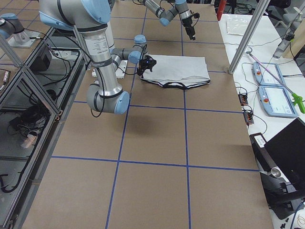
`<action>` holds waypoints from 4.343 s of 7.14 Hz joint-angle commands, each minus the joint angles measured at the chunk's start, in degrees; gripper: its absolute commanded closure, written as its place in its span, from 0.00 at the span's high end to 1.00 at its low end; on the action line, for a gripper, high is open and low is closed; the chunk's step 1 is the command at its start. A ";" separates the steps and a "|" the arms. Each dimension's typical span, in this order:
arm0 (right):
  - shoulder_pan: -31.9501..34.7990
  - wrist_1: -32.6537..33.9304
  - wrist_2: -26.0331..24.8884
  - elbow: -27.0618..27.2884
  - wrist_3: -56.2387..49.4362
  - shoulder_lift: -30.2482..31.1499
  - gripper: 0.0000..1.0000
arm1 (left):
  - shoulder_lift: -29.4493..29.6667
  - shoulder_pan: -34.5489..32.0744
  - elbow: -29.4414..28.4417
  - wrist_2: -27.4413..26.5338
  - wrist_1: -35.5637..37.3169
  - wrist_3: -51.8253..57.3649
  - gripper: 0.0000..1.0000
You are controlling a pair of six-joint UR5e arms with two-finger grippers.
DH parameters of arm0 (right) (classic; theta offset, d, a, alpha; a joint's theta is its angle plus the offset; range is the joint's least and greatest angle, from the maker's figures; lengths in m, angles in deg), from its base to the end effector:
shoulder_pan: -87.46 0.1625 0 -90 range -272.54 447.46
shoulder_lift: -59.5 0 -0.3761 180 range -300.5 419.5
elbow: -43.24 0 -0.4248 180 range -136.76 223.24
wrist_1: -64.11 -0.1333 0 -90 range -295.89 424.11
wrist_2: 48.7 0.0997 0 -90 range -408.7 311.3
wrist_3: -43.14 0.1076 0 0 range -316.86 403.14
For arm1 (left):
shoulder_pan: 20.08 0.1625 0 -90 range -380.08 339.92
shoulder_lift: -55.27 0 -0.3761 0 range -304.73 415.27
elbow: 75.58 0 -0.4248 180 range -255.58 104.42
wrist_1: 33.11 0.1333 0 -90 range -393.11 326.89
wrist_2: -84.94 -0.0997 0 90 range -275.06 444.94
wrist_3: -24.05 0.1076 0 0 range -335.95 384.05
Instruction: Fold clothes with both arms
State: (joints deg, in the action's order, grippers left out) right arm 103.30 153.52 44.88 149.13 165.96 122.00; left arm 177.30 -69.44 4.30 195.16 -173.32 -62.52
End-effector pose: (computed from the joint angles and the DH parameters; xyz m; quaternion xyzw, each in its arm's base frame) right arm -0.5703 -0.2934 0.2123 -0.0839 -0.3659 0.3712 0.8493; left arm 0.3962 -0.6092 0.2589 0.1305 0.5822 -0.2154 0.7731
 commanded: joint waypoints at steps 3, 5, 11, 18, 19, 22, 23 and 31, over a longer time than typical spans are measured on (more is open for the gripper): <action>-1.51 -0.12 -0.07 -0.07 0.57 0.43 0.98 | -1.27 -0.03 1.50 -0.09 0.03 0.00 0.74; -1.77 -0.12 -0.07 -0.25 0.58 0.43 0.95 | -1.54 -0.03 2.03 -0.09 0.11 -0.09 0.74; -2.04 -0.29 0.02 -0.16 1.97 1.14 0.50 | -1.54 -0.03 4.41 -0.09 3.37 0.00 0.74; -1.86 0.06 0.90 5.80 2.86 3.67 0.00 | -6.09 0.75 11.49 0.69 3.98 -7.24 0.74; -1.86 0.06 0.90 5.99 2.86 4.03 0.00 | -9.85 4.42 17.53 0.53 4.42 -14.00 0.74; -1.86 -0.38 1.16 6.34 2.95 4.56 0.00 | -20.33 20.65 32.34 -12.06 5.38 -28.79 0.74; -1.86 -0.38 1.86 6.34 2.95 4.56 0.00 | -20.87 26.72 32.45 -17.53 8.09 -32.31 0.74; -2.04 -0.47 2.13 7.31 2.77 4.83 0.00 | -19.74 40.31 29.02 -23.64 15.50 -39.29 0.64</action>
State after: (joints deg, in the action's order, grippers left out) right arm 101.32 153.05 46.98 156.41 168.77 126.82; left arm 157.27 -29.71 33.83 171.53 -157.84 -101.78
